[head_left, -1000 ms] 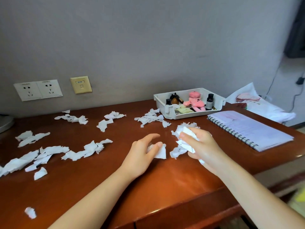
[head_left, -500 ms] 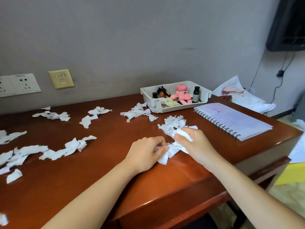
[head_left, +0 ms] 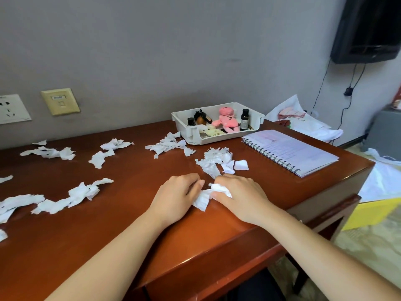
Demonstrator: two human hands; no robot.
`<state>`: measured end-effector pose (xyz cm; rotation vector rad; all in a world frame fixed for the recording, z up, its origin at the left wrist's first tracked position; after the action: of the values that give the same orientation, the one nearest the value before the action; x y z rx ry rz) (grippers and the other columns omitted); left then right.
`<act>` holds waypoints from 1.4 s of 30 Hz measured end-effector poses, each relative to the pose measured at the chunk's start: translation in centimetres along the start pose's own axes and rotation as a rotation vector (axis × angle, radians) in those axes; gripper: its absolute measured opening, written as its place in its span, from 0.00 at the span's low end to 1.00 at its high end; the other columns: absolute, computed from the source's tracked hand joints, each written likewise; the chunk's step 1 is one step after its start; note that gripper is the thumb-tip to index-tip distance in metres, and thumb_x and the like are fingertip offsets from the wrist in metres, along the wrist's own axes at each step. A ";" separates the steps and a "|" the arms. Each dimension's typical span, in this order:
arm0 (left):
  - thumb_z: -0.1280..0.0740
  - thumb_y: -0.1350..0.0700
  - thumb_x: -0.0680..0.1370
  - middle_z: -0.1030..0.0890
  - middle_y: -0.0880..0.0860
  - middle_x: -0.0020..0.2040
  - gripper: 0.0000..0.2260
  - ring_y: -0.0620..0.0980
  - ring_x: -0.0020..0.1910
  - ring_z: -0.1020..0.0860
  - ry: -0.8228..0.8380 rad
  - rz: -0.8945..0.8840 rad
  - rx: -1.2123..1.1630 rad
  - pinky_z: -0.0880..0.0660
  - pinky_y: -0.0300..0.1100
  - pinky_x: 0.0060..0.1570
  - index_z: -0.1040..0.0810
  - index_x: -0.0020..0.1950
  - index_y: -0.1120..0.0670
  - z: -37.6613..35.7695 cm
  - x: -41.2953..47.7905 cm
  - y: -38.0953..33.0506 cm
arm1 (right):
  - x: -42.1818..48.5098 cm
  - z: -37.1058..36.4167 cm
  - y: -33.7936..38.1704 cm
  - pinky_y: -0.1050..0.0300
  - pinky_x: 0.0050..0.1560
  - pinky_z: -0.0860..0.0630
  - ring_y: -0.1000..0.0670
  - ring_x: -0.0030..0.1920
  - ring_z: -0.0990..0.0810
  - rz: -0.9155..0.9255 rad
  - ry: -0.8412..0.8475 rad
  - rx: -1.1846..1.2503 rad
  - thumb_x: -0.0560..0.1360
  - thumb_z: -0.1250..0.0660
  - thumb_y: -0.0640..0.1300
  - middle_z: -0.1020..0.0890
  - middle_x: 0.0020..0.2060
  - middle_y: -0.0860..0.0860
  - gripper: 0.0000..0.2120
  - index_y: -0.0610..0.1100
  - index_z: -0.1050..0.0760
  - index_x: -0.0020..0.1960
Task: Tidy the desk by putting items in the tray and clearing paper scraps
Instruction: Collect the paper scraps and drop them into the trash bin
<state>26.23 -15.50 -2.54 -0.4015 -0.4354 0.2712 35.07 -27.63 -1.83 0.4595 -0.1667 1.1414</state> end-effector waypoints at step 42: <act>0.41 0.54 0.81 0.41 0.52 0.29 0.20 0.48 0.30 0.41 0.592 -0.120 -0.601 0.46 0.44 0.33 0.41 0.31 0.56 -33.0 0.1 -24.1 | -31.8 -2.8 -31.4 0.54 0.34 0.38 0.51 0.29 0.32 -0.934 -0.156 0.516 0.78 0.37 0.46 0.30 0.27 0.51 0.17 0.41 0.30 0.32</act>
<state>45.52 -47.29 -19.55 -1.0055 0.0567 -0.1101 49.91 -63.55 -24.07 0.9572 0.2077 0.2090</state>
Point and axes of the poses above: each hand's wrist, its own x-axis towards the middle knuckle, its own z-axis out of the back of the hand, y = z × x, the point moved 4 cm from there along x, towards the middle knuckle
